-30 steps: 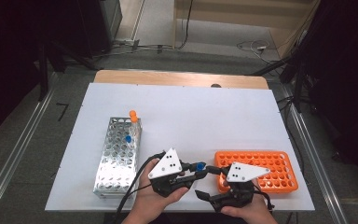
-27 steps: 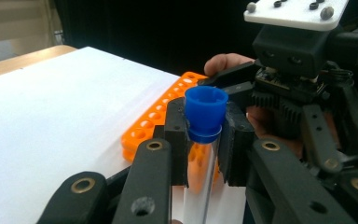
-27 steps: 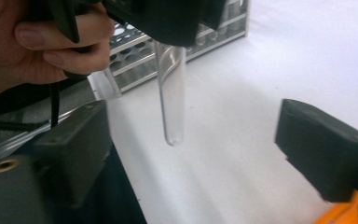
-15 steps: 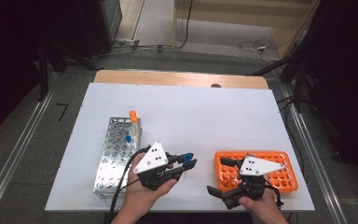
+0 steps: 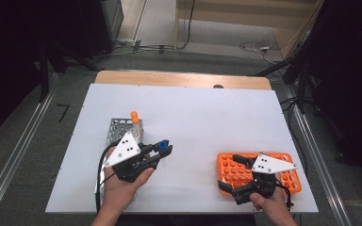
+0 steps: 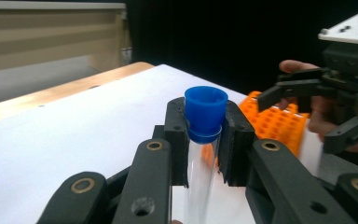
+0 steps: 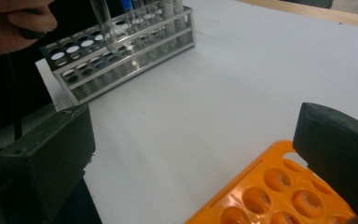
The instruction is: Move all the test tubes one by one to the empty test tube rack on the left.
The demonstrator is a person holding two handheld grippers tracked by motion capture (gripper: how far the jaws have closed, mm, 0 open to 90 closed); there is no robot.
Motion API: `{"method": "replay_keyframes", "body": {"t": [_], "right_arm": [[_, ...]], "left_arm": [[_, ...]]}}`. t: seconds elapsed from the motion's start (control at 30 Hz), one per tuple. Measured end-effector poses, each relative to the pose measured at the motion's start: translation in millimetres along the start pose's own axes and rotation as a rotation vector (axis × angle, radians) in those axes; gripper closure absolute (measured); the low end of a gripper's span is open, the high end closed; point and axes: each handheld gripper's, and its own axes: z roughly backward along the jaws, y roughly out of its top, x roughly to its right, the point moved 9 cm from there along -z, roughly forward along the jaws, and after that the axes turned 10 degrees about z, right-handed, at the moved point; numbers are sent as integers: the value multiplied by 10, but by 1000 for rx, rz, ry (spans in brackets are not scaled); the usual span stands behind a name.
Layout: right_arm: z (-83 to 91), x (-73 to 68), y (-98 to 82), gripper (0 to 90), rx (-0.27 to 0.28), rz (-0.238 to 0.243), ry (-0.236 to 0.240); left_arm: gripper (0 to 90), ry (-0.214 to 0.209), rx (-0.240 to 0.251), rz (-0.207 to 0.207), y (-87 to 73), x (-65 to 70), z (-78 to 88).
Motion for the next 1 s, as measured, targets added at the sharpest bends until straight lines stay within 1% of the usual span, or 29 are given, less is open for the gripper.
{"method": "replay_keyframes", "body": {"t": [0.03, 0.07, 0.2, 0.3, 0.37, 0.57, 0.6, 0.77, 1.0], "right_arm": [[10, 18, -12, 0, 0, 0, -4], [26, 45, -25, 0, -2, -6, -19], [65, 112, -43, 0, 0, -14, -41], [91, 145, -54, 0, 2, -20, -49], [106, 166, -66, 0, 4, -21, -52], [160, 231, -92, 0, 8, -35, -70], [169, 242, -96, 0, 9, -33, -73], [196, 283, -118, 0, 6, -42, -85], [209, 305, -138, 0, 4, -42, -92]], "left_arm": [[770, 11, 6, 6, 9, -41, 33], [771, 17, 8, 6, 13, -66, 50], [771, 45, 25, 20, 35, -180, 135], [771, 62, 29, 22, 38, -246, 181], [771, 83, 30, 21, 33, -309, 222], [771, 133, 46, 41, 13, -495, 328], [771, 147, 42, 37, 2, -529, 345], [770, 189, 46, 52, -45, -668, 398], [770, 244, 61, 67, -104, -799, 432]]}}
